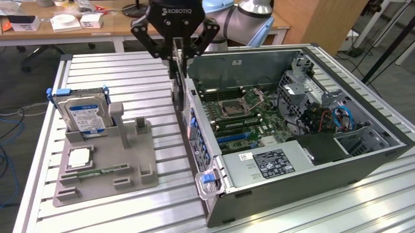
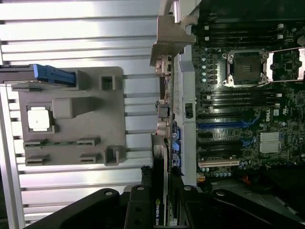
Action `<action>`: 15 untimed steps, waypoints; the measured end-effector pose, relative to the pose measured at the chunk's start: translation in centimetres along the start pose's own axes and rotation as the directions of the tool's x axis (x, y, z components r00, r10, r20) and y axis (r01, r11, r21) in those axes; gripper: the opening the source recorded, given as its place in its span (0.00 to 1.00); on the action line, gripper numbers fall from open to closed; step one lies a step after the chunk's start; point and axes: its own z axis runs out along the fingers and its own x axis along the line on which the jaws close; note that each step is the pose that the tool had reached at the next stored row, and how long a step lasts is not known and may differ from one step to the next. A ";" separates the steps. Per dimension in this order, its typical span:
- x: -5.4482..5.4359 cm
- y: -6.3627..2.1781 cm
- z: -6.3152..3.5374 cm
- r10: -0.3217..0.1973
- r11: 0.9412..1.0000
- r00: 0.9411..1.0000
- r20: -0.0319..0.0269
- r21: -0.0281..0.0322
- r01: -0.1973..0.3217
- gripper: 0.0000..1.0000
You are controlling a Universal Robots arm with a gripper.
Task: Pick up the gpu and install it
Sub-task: 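Pick up the gpu and move the gpu toward the slot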
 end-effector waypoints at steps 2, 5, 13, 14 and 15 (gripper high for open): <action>-0.5 0.04 0.02 0.000 1.000 1.000 0.000 0.000 0.000 0.26; -1.4 0.10 0.03 0.000 1.000 1.000 0.000 0.000 0.000 0.26; -4.3 0.28 0.10 0.000 1.000 1.000 -0.001 0.000 0.000 0.26; -4.7 0.31 0.11 0.000 1.000 1.000 -0.001 0.000 0.000 0.26; -5.1 0.34 0.12 0.000 1.000 1.000 -0.002 0.000 0.000 0.26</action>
